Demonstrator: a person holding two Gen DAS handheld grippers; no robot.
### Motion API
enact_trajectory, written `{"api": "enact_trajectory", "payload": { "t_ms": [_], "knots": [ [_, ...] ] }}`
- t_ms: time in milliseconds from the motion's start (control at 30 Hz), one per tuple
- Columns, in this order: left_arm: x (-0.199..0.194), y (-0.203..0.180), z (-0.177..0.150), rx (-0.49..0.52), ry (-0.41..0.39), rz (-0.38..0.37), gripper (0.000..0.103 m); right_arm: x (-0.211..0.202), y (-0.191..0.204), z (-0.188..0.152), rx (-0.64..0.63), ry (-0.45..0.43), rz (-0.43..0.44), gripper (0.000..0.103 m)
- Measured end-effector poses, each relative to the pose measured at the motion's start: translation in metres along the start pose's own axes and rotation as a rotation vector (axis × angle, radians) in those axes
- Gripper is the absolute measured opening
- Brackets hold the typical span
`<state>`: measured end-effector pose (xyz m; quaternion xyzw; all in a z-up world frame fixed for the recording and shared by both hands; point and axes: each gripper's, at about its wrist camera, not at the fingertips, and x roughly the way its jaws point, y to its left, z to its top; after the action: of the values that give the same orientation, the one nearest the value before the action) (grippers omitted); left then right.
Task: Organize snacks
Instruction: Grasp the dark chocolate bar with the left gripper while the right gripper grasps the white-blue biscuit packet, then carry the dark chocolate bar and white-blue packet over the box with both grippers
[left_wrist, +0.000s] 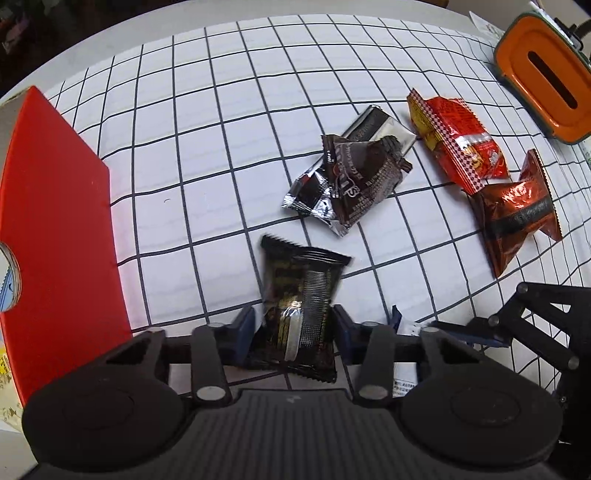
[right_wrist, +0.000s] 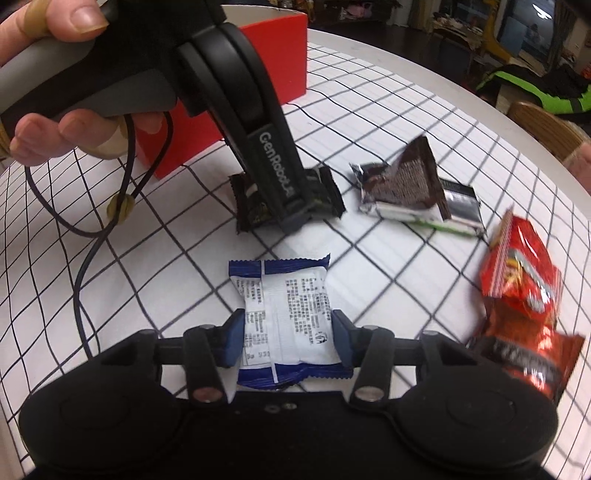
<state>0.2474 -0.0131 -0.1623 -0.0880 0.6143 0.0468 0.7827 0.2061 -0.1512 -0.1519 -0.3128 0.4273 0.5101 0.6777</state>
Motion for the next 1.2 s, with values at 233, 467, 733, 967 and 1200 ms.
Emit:
{"api": "enact_trajectory", "payload": {
  "t_ms": [233, 467, 733, 967, 1200],
  "knots": [
    [-0.007, -0.003, -0.005, 0.02, -0.024, 0.017, 0.031, -0.009, 0.001, -0.007, 0.075, -0.003, -0.047, 0.046],
    [-0.025, 0.001, -0.019, 0.013, -0.059, 0.01, 0.029, -0.028, -0.001, -0.008, 0.183, -0.031, -0.124, 0.046],
    [-0.053, 0.012, -0.032, -0.007, -0.094, -0.017, 0.028, -0.056, 0.008, 0.001, 0.288, -0.079, -0.143, 0.046],
    [-0.09, 0.021, -0.046, 0.0, -0.14, -0.037, 0.028, -0.08, 0.026, 0.013, 0.35, -0.109, -0.156, 0.046],
    [-0.129, 0.037, -0.056, 0.008, -0.198, -0.054, 0.028, -0.102, 0.046, 0.027, 0.361, -0.147, -0.164, 0.046]
  ]
}}
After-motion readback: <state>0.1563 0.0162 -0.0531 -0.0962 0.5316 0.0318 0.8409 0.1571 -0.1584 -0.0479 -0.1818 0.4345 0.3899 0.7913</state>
